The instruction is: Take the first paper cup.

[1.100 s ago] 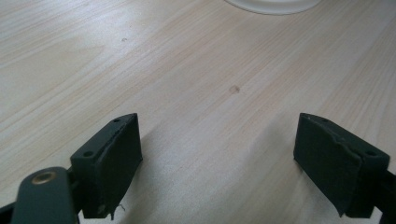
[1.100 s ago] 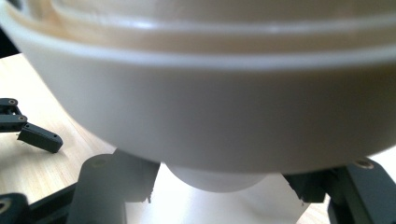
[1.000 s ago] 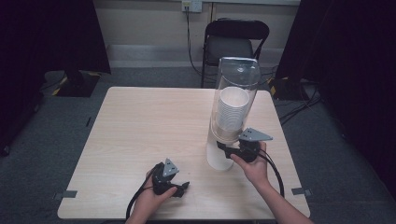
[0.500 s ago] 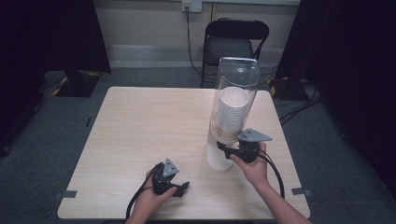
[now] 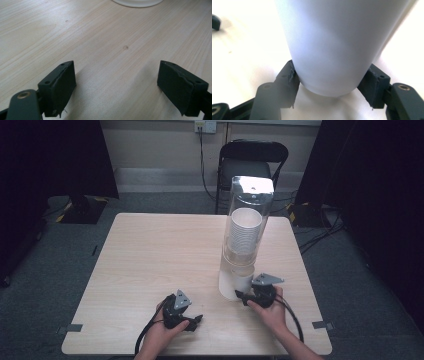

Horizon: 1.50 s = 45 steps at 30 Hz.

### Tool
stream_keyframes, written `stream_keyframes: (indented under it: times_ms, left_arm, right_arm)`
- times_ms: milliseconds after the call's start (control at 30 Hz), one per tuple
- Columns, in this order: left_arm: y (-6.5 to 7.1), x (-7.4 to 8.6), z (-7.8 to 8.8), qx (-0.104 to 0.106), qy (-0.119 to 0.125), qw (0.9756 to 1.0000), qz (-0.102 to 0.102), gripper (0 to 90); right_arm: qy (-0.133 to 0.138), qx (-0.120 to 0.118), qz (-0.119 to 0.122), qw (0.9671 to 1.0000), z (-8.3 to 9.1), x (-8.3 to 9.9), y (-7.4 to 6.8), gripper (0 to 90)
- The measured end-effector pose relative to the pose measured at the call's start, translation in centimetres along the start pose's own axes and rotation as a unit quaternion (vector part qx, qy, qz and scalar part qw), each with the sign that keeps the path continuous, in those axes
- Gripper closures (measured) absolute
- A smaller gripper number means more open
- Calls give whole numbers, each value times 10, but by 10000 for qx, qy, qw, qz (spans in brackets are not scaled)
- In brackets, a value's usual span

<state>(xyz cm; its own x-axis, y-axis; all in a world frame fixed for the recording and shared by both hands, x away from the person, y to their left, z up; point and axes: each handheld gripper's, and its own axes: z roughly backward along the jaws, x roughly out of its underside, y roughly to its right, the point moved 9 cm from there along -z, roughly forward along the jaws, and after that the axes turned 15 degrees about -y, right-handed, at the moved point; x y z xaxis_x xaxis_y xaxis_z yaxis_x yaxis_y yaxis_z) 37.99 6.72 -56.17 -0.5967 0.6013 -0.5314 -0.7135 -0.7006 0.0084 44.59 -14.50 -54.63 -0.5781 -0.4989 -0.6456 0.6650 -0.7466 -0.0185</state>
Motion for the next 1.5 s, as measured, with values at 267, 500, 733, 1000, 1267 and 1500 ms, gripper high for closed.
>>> stream_keyframes:
  times_ms: [267,500,733,1000,1267,1500]
  left_arm:
    - [-1,-1,0,-11,4,10000,47,145]
    - [-2,0,0,-33,-23,10000,28,154]
    - [-2,-1,1,8,31,9999,147,168]
    - [2,-20,16,12,382,9989,285,186]
    - [-3,-25,26,26,692,9968,405,197]
    - [-2,-20,25,9,573,9978,347,199]
  right_arm:
    - [-364,-144,437,9983,13,-9,1,377]
    - [-564,-230,611,9963,19,29,-11,374]
    - [-466,-394,991,9932,19,29,-35,372]
    - [-154,-846,1477,9853,16,14,-74,370]
    - [-273,-1058,1886,9760,3,8,-108,361]
    - [-504,-1061,1839,9759,-14,5,-116,266]
